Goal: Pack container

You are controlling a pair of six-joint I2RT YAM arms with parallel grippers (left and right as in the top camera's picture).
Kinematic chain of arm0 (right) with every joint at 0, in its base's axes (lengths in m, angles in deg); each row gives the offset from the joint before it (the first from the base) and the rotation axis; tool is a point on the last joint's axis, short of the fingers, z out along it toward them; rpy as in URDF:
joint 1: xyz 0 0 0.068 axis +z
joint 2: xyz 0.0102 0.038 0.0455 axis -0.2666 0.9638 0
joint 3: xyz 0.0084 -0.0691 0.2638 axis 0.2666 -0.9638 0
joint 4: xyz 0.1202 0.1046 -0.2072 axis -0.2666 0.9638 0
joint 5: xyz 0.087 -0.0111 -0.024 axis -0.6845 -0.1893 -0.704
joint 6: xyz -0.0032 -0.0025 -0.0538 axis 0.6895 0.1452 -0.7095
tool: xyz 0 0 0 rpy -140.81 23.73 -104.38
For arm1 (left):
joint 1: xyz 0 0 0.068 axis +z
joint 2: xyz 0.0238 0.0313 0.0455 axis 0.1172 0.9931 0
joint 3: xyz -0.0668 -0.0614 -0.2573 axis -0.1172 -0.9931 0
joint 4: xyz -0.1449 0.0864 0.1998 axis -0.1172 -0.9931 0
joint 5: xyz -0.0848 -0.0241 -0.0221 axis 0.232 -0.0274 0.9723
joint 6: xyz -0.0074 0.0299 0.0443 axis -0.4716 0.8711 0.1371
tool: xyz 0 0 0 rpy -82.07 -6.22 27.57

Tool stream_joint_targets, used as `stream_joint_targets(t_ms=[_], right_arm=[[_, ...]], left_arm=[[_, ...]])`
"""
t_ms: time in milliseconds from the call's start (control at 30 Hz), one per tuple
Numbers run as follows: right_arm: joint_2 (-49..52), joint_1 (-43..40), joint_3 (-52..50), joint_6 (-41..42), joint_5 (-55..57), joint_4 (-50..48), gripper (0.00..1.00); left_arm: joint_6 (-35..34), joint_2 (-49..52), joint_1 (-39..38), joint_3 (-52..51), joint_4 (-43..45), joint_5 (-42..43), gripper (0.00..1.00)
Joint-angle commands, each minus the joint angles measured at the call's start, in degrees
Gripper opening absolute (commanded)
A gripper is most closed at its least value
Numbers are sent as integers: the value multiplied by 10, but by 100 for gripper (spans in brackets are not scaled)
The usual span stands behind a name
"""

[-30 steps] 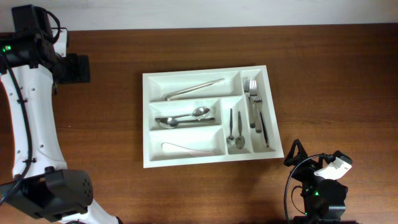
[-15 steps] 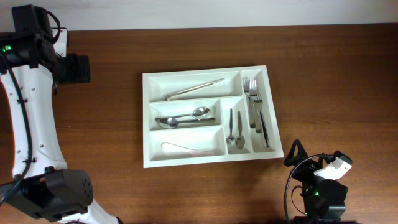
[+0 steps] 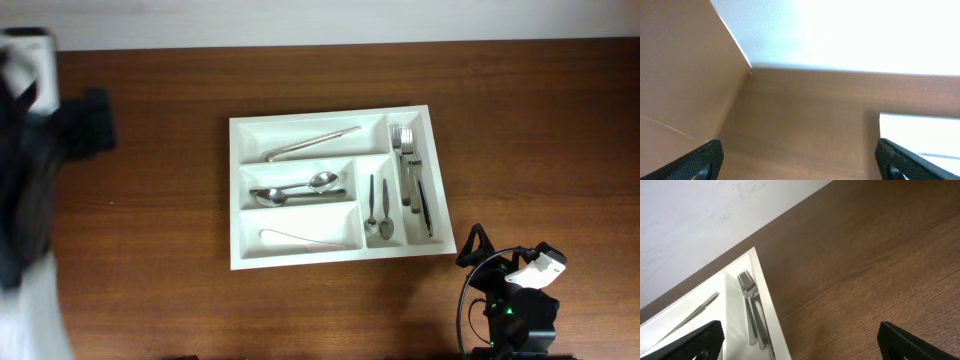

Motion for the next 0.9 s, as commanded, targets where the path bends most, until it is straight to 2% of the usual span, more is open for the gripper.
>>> stream_joint_targets(t_ms=[0,167,333,500,633,867], right_arm=[[-7,5,-4,5,-5,-2,99],[-7,5,-4,5,-5,-2,99],[-7,5,-4,5,-5,-2,99],[-7,5,-4,5,-5,-2,99],[-7,5,-4,5,-5,-2,99],[-7,5,-4,5,-5,-2,99]], left_arm=[[-1,-64,0,-76,29,-7,99],[-1,-192,0,-299,162,-6,99],[-2,-332,-2,-578,341,66,99],[-1,-453,-31,-781,470,84,99],[-1,-533,-54,-882,520,83,99],[-1,-609,-65,-970,521,84,99]])
